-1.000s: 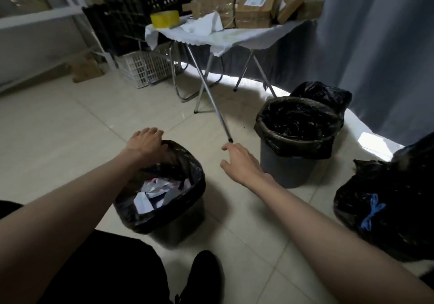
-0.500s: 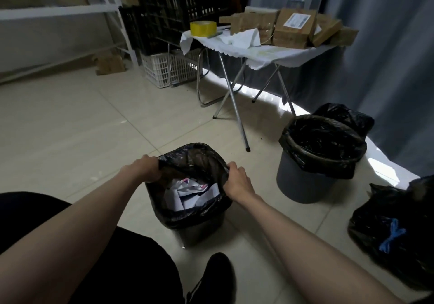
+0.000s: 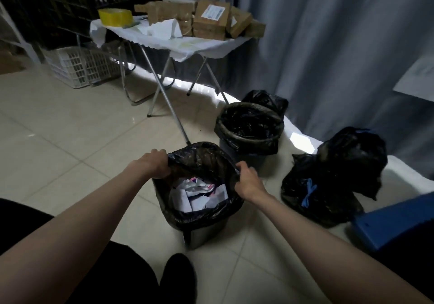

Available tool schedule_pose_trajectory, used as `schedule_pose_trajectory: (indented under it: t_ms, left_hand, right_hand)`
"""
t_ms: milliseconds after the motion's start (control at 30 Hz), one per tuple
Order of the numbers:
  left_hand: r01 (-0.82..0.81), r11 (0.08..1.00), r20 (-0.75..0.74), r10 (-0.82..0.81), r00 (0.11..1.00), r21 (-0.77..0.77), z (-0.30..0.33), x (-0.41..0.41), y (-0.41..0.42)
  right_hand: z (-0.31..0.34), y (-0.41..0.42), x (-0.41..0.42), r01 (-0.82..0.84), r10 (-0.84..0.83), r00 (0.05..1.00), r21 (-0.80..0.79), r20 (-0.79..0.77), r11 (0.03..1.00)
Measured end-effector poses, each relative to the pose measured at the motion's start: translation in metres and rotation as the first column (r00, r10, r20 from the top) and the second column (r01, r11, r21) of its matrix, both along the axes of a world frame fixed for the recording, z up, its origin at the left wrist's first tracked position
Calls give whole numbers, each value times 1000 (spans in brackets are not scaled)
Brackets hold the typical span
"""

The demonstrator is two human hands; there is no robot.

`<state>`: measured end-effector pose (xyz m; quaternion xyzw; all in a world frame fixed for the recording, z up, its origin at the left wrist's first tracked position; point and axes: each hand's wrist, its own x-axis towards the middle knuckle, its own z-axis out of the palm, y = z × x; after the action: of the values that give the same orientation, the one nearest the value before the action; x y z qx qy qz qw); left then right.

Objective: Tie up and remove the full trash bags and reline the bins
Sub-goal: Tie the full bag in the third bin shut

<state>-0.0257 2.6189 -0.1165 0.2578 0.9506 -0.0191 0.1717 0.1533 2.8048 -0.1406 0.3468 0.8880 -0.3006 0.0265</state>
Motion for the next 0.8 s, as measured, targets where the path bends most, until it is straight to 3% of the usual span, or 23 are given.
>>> schedule_pose_trajectory:
  t_ms: [333, 533, 800]
  left_hand:
    - [327, 941, 82, -321, 944, -86, 17, 71, 116]
    - [483, 875, 76, -482, 873, 4, 5, 112, 182]
    - [624, 779, 42, -626, 778, 57, -6, 158, 254]
  right_hand:
    - [7, 72, 100, 171, -174, 971, 33, 164, 985]
    - [11, 104, 166, 321, -330, 916, 74, 230, 944]
    - [15, 134, 232, 380, -384, 858, 80, 341, 921]
